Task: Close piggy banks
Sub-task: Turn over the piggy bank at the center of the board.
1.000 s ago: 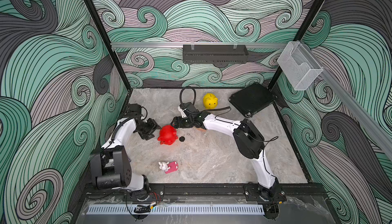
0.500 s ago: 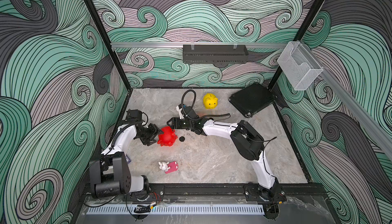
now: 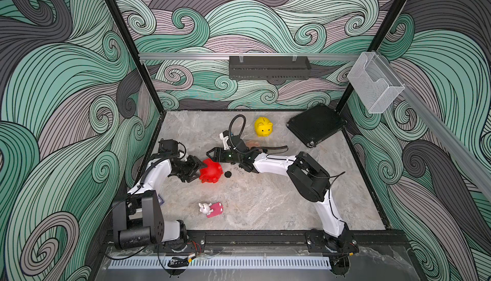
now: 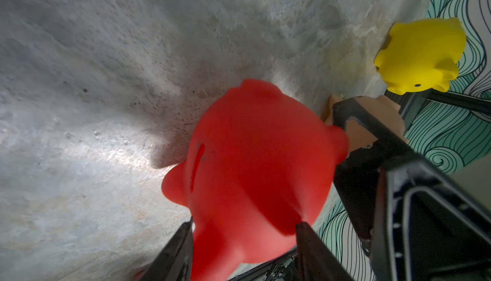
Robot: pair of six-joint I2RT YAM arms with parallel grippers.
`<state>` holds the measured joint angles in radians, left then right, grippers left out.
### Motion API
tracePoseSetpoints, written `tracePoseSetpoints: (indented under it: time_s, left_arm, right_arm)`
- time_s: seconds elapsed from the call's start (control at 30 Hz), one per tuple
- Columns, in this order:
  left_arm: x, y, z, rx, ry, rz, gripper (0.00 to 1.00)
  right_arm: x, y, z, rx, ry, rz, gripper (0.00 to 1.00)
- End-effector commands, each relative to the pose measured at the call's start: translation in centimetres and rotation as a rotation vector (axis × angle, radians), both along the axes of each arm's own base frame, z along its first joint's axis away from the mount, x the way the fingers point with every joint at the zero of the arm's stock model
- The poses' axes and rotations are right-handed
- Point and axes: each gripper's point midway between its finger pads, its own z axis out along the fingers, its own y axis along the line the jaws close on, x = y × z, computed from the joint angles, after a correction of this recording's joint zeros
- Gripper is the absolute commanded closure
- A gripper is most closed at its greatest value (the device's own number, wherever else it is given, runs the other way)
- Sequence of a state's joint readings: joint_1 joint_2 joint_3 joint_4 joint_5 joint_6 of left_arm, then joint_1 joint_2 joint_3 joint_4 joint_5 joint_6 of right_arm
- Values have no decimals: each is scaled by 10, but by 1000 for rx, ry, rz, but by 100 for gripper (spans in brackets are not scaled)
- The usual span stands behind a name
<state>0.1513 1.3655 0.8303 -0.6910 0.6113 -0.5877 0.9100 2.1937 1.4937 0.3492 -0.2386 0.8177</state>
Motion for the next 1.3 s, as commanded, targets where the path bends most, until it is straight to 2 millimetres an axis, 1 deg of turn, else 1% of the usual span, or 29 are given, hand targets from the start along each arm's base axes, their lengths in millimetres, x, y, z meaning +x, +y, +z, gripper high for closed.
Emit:
tracePoseSetpoints:
  time_s: [0.0, 0.17, 0.2, 0.37, 0.53, 0.67, 0.83, 0.93, 1.03, 1.17, 1.27]
  left_arm:
    - [-11, 5, -20, 33, 80, -8, 44]
    - [-12, 4, -22, 28, 78, -17, 48]
    - [-14, 3, -30, 21, 108, -19, 49]
    - [-15, 3, -34, 18, 117, -24, 49]
    - [-16, 1, -38, 2, 133, -34, 49]
    - [-17, 0, -43, -2, 146, -40, 49]
    - [-16, -1, -47, -8, 157, -49, 51]
    - [-14, 1, -50, 2, 159, -50, 51]
    - [-12, 3, -54, 8, 165, -50, 51]
    - [-4, 4, -57, 11, 164, -46, 51]
    - [2, 6, -59, 15, 162, -40, 51]
  right_arm:
    - [-5, 9, -2, 39, 19, 4, 35]
    - [-6, 14, -5, 52, 57, -7, 36]
    - [-6, 14, -6, 60, 67, -14, 36]
    - [-9, 15, -14, 64, 104, -20, 36]
    - [-15, 20, -17, 75, 149, 1, 37]
    - [-19, 26, -8, 122, 173, 18, 38]
    - [-22, 33, 2, 135, 183, 55, 41]
    - [-23, 34, 11, 142, 181, 69, 41]
    - [-22, 35, 14, 141, 181, 78, 41]
    - [-20, 34, 14, 136, 188, 85, 42]
    - [-18, 34, 18, 138, 187, 86, 42]
